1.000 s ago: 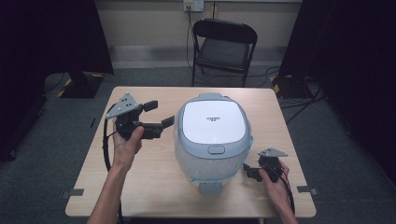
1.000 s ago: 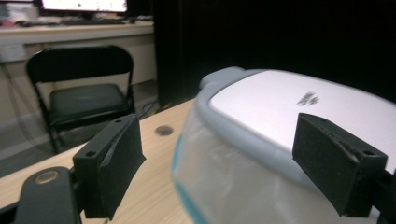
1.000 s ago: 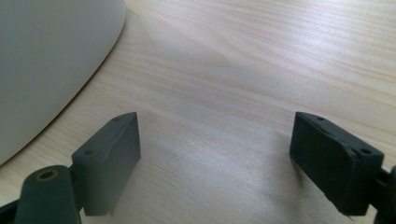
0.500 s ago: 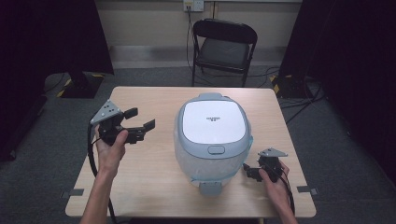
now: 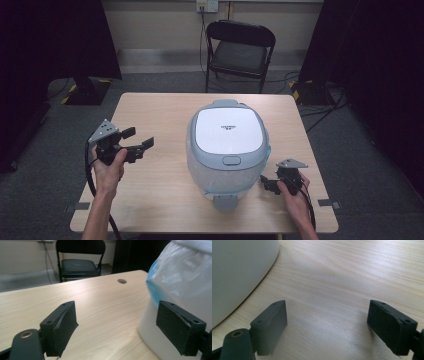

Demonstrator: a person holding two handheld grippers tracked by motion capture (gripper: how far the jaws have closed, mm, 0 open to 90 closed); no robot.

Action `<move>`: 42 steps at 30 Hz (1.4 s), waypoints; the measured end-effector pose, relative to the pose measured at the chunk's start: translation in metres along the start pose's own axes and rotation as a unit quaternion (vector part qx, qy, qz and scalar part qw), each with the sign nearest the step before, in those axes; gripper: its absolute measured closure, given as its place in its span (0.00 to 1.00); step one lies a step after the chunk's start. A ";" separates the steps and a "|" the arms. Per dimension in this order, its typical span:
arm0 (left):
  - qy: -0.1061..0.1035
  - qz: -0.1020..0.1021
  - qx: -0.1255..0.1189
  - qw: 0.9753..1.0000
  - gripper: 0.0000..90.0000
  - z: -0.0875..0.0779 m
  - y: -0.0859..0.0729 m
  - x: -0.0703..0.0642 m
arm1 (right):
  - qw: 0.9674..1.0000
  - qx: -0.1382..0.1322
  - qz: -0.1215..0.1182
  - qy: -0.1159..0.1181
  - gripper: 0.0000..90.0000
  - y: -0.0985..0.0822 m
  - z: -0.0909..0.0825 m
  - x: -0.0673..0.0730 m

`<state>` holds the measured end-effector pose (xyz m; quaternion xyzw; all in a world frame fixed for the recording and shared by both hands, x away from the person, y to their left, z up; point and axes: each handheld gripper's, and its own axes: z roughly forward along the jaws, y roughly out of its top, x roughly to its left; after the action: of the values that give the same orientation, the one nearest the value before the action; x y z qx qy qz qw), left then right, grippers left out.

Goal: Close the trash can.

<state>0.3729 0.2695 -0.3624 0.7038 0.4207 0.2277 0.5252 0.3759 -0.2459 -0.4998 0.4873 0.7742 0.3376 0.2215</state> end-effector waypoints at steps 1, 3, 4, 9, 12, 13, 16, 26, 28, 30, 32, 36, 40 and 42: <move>0.002 0.001 0.003 1.000 0.18 0.000 -0.002 0.001 | 1.000 0.000 0.000 0.000 0.17 0.000 0.000 0.000; 0.006 -0.001 0.010 1.000 0.18 0.001 -0.007 0.004 | 1.000 0.000 0.000 0.000 0.17 0.000 0.000 0.000; 0.007 0.000 0.013 1.000 0.18 0.001 -0.008 0.005 | 1.000 0.000 0.000 0.000 0.17 0.000 0.000 0.000; 0.014 -0.004 0.024 1.000 0.20 0.001 -0.019 0.008 | 1.000 0.000 0.000 0.000 0.17 0.000 0.000 0.000; 0.015 -0.010 0.035 0.999 0.20 0.002 -0.025 0.010 | 1.000 0.000 0.000 0.000 0.17 0.000 0.000 0.000; 0.017 -0.010 0.044 0.999 0.20 0.003 -0.031 0.012 | 1.000 0.000 0.000 0.000 0.17 0.000 0.000 0.000; 0.025 -0.015 0.055 0.998 0.19 0.001 -0.042 0.016 | 1.000 0.000 0.000 0.000 0.17 0.000 0.000 0.000; 0.049 -0.024 0.100 0.993 0.18 -0.001 -0.071 0.027 | 1.000 0.000 0.001 0.000 0.17 0.000 0.000 0.000; 0.053 -0.030 0.116 0.991 0.18 -0.001 -0.083 0.030 | 1.000 0.000 0.000 0.000 0.17 0.000 0.000 0.000; 0.059 -0.032 0.129 0.989 0.18 -0.001 -0.091 0.032 | 1.000 0.000 0.000 0.000 0.17 0.000 0.000 0.000; 0.056 -0.034 0.141 0.988 0.18 0.001 -0.100 0.034 | 1.000 0.000 0.000 0.000 0.17 0.000 0.000 0.000; 0.057 -0.034 0.164 0.984 0.20 0.004 -0.112 0.042 | 1.000 0.000 0.000 0.000 0.17 0.000 0.000 0.000; 0.072 -0.022 0.182 0.980 0.20 0.007 -0.122 0.044 | 1.000 0.000 0.000 0.000 0.17 0.000 0.000 0.000; 0.077 -0.017 0.187 0.979 0.20 0.009 -0.124 0.044 | 1.000 0.000 0.001 0.000 0.17 0.000 0.000 0.000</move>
<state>0.3595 0.3129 -0.4859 0.7626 0.5073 0.1893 0.3539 0.3759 -0.2458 -0.4998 0.4877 0.7739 0.3379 0.2216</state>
